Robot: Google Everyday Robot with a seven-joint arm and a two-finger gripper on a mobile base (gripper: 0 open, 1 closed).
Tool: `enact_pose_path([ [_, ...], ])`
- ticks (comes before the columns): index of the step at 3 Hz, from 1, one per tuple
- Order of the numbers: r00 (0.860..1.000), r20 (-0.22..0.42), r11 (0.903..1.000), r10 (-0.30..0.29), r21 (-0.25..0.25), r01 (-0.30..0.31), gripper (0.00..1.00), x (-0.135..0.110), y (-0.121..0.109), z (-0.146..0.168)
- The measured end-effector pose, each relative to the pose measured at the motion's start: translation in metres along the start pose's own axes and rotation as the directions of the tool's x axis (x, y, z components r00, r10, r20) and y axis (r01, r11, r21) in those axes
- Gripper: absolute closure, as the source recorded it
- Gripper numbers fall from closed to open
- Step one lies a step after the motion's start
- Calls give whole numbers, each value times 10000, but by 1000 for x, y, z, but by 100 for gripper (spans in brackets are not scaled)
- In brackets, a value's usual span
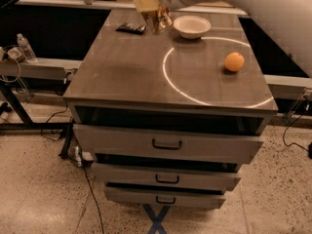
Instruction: Place orange can upright
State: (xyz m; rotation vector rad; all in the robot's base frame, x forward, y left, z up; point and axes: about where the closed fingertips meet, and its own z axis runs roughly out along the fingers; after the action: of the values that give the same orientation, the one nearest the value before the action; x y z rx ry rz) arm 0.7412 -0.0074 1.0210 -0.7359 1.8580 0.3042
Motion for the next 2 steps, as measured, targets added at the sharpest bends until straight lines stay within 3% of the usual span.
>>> enact_pose_path([
  [1, 9780, 1699, 9924, 1209, -444, -1150, 100, 45, -25, 20],
  [2, 9421, 3035, 9891, 1424, -74, -1471, 100, 77, -62, 16],
])
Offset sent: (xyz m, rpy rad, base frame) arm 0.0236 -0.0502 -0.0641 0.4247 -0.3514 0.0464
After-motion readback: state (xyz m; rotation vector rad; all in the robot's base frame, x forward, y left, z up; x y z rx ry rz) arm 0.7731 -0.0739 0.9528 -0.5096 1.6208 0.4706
